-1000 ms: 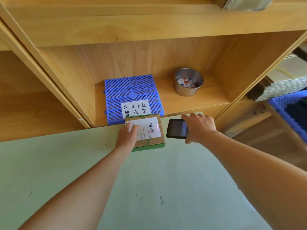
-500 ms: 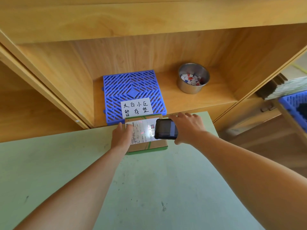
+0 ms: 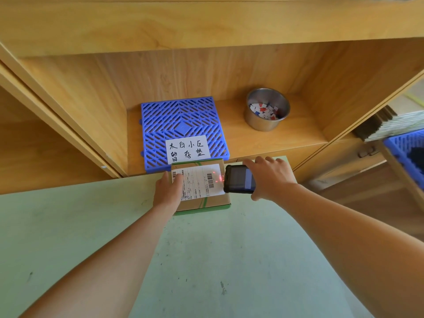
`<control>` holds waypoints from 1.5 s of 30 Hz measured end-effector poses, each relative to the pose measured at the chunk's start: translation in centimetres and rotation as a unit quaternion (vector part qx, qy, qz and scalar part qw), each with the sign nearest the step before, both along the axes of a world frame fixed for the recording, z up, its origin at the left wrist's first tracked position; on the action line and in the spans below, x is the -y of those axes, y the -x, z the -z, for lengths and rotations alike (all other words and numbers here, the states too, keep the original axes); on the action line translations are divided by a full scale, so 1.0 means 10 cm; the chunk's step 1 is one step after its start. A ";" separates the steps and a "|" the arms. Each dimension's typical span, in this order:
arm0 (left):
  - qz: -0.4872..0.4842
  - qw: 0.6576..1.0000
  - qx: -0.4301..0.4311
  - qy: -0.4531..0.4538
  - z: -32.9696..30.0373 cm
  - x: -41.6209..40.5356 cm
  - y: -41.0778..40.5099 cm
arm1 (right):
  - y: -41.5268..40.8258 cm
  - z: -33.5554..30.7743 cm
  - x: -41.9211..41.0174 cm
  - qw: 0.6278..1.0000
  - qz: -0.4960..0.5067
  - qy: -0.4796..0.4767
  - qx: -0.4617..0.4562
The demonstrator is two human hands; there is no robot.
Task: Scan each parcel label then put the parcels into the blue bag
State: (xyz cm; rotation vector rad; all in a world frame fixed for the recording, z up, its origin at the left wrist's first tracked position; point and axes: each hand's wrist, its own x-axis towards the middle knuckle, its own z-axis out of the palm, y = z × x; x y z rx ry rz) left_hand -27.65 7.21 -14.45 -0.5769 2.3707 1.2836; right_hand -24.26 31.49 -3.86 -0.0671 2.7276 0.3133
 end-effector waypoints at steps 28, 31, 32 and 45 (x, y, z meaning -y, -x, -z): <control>-0.002 1.000 -0.003 -0.030 -0.56 0.07 -0.34 | -0.36 -0.39 0.22 0.958 0.175 0.219 -0.054; -0.005 0.999 0.021 -0.031 -0.37 0.12 -0.36 | -0.34 -0.02 0.31 0.882 0.291 0.366 -0.060; -0.006 0.999 0.028 -0.033 -0.31 0.14 -0.37 | -0.33 0.14 0.36 0.854 0.320 0.405 -0.068; -0.075 0.986 0.075 -0.129 -0.16 0.34 -0.58 | -0.31 0.89 0.81 0.703 0.437 0.559 -0.036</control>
